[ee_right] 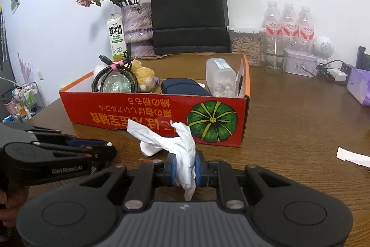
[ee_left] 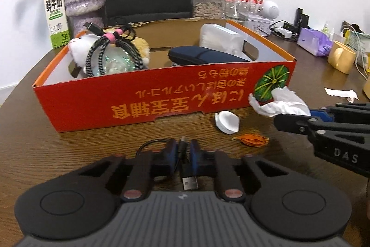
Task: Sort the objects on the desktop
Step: 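Grasp the white tissue with the right tool while the left tool grasps the short black cable, then carry the tissue and black cable into the box and open both tools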
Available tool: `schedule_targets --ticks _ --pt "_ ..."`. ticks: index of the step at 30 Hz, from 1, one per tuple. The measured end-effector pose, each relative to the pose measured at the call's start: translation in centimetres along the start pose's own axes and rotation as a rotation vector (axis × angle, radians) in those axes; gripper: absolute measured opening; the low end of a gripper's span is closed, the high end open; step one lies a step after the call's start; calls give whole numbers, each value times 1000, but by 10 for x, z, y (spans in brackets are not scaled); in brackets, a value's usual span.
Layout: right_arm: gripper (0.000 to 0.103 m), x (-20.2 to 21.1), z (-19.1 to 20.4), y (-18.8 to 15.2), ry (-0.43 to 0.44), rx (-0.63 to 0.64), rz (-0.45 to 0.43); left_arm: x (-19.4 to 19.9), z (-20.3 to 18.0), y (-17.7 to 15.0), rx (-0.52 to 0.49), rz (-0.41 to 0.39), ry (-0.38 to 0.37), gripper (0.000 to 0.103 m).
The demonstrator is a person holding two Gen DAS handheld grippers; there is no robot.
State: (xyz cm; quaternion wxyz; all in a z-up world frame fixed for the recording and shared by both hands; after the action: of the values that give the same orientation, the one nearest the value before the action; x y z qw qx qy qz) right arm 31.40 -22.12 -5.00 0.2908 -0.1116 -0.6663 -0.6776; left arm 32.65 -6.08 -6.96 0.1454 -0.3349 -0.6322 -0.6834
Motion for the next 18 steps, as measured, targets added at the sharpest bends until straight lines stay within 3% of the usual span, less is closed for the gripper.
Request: schedule_targets --ticks 11,18 --pt "15 3 3 0 4 3 -14 13 -2 2 6 -37 -14 8" --pt "15 14 5 12 9 -4 -59 35 -1 16 0 -112 -9 8"
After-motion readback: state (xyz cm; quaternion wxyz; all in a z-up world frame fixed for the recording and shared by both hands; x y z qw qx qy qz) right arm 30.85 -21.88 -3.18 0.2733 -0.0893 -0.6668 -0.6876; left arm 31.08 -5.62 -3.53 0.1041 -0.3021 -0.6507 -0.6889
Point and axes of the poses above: each gripper's, at about its wrist camera, not at the fingertips, and x roughly against the way its jaws point, z to its left, y to its top, the point moved 7 cm from there along -x, roughly the way its jaws point, and after that the axes turned 2 degrees about -y, right-handed, at the moved point
